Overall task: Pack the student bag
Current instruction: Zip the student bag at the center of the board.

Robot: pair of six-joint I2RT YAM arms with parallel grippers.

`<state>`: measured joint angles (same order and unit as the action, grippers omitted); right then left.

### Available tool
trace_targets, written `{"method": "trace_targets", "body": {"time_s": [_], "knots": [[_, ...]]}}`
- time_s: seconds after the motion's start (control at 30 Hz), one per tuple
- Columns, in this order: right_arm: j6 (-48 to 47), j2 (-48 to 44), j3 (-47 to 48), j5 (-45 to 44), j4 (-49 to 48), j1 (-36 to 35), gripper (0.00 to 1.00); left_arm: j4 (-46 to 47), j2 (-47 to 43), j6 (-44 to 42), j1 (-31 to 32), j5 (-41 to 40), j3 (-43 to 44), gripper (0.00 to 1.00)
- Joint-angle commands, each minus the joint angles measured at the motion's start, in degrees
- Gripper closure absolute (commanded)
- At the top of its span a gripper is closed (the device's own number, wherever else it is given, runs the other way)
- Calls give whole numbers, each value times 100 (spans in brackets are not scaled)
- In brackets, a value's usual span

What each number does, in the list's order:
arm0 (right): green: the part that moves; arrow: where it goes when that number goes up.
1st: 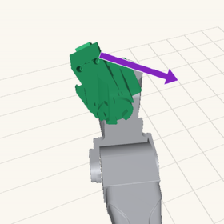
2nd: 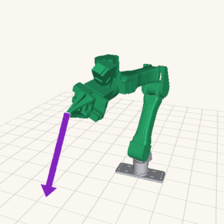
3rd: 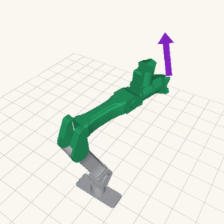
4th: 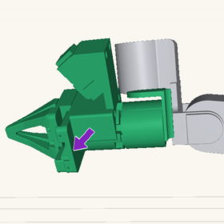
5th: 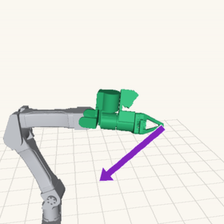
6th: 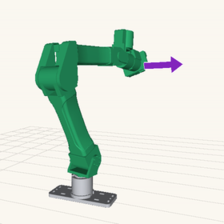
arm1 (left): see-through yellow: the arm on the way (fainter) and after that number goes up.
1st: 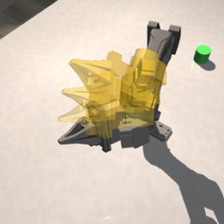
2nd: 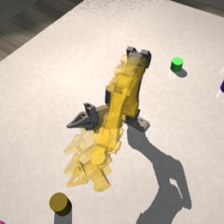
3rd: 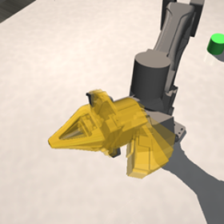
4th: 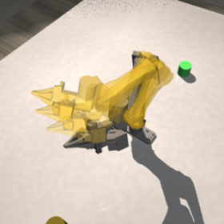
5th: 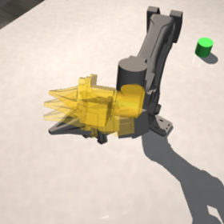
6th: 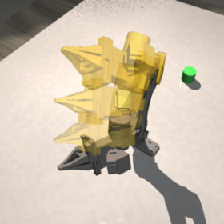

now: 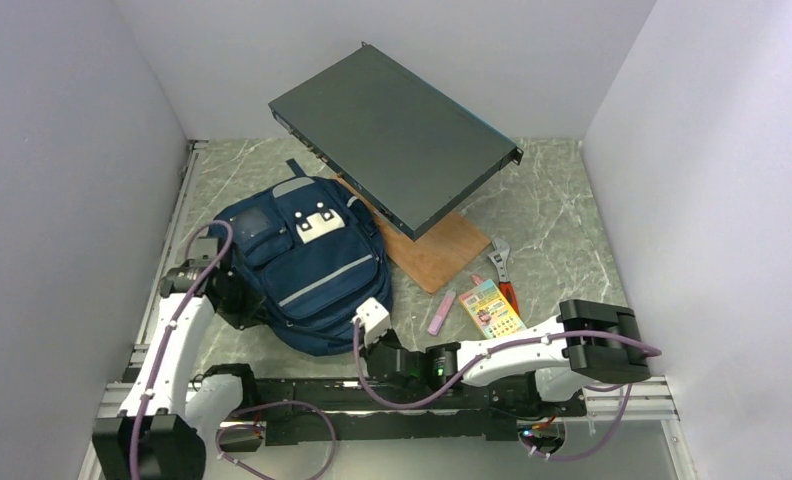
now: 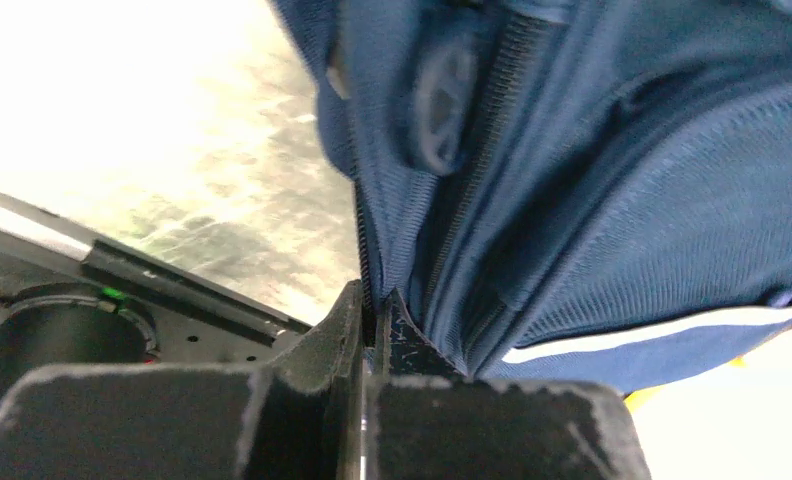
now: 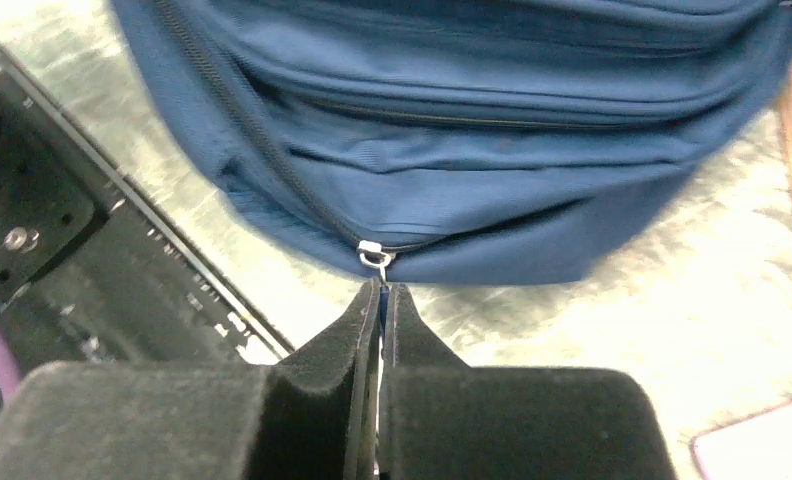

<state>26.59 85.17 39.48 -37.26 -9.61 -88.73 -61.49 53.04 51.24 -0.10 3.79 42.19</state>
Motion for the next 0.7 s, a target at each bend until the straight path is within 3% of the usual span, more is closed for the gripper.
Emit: {"method": "trace_targets", "body": {"time_s": [0.0, 0.23, 0.4, 0.57, 0.67], "knots": [[411, -152, -372, -850, 784, 262, 100, -320, -210, -740, -1010, -1054, 268, 100], [714, -270, -375, -1079, 1090, 972, 100, -571, -478, -685, -1439, -1043, 210, 100], [100, -430, -626, -509, 256, 1554, 100, -603, -1044, -744, -1440, -1115, 244, 100], [-340, -944, -1116, 901, -902, 1569, 100, -282, -1262, -1291, -1440, 51, 87, 93], [-126, -1103, -1226, 1188, -826, 1635, 84, -20, -1351, -1752, -1439, 927, -161, 83]]}}
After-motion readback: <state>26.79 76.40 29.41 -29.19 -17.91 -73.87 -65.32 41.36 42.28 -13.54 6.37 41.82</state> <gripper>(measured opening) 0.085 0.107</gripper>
